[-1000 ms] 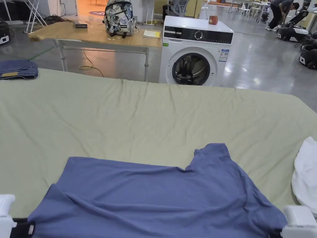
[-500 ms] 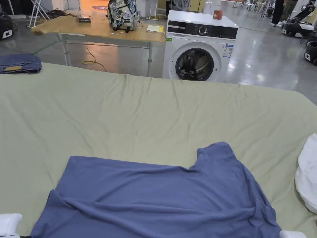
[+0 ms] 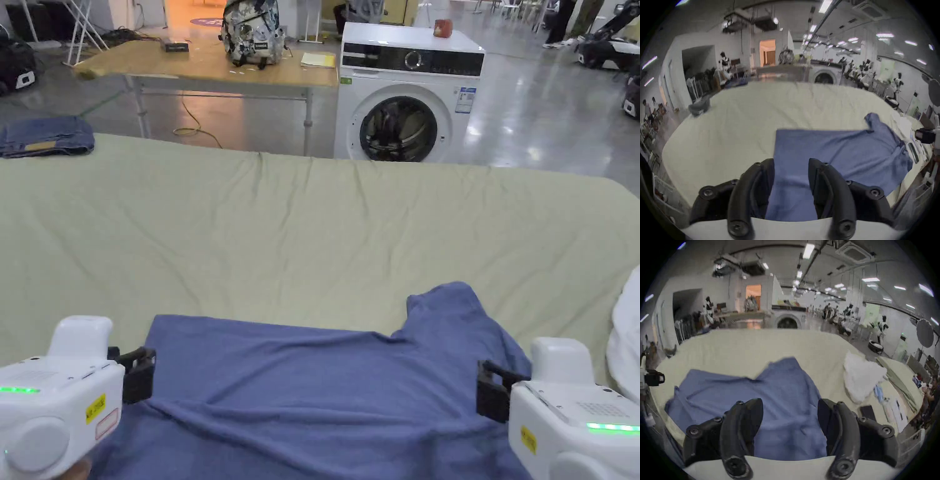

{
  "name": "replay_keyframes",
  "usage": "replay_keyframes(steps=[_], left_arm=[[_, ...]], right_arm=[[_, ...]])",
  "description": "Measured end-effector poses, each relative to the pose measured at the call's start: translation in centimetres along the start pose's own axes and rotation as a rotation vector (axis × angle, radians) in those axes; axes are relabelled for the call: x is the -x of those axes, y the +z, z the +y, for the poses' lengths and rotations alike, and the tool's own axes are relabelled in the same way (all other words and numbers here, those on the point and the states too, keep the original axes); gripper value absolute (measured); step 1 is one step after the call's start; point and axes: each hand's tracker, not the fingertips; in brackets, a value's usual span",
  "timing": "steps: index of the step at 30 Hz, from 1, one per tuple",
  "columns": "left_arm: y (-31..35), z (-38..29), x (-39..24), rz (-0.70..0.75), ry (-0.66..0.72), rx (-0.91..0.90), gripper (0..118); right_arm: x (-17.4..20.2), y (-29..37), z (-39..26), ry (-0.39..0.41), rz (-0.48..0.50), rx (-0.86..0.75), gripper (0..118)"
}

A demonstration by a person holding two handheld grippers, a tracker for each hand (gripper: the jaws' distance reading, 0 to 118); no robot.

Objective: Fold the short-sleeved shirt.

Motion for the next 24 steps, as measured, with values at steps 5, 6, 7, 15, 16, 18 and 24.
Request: replay_keyframes(steps=[5, 6, 7, 15, 16, 18, 24], left_arm=[[0.1, 1.4, -3.3, -0.015, -0.029, -0.067, 0], [-0.2, 1.6, -3.5, -0.012, -0.025, -0.064, 0], [-0.5, 1.7, -3.6, -0.011, -0.024, -0.058, 0], [-5.0, 4.3, 0.8, 0.014, 0.07, 0.016, 0], [-6.0, 4.9, 1.6, 0.01, 0.084, 0.03, 0], [-8.8, 6.2, 3.7, -0.005, 0.103, 0.079, 0], [-17.3, 9.3, 7.5, -0.101, 0.123, 0.317, 0]], right_arm=[[4.3, -1.1, 1.3, -0.01, 0.059, -0.069, 17], [5.0, -1.3, 1.5, -0.019, 0.042, -0.089, 0], [5.2, -1.7, 1.7, -0.004, 0.042, -0.084, 0], [5.8, -5.2, 3.2, -0.039, 0.066, -0.05, 0], [5.9, -5.3, 3.0, -0.042, 0.073, -0.046, 0], [5.5, -6.1, 3.2, -0.039, 0.073, -0.032, 0], [3.9, -7.5, 2.9, -0.023, 0.054, -0.001, 0]])
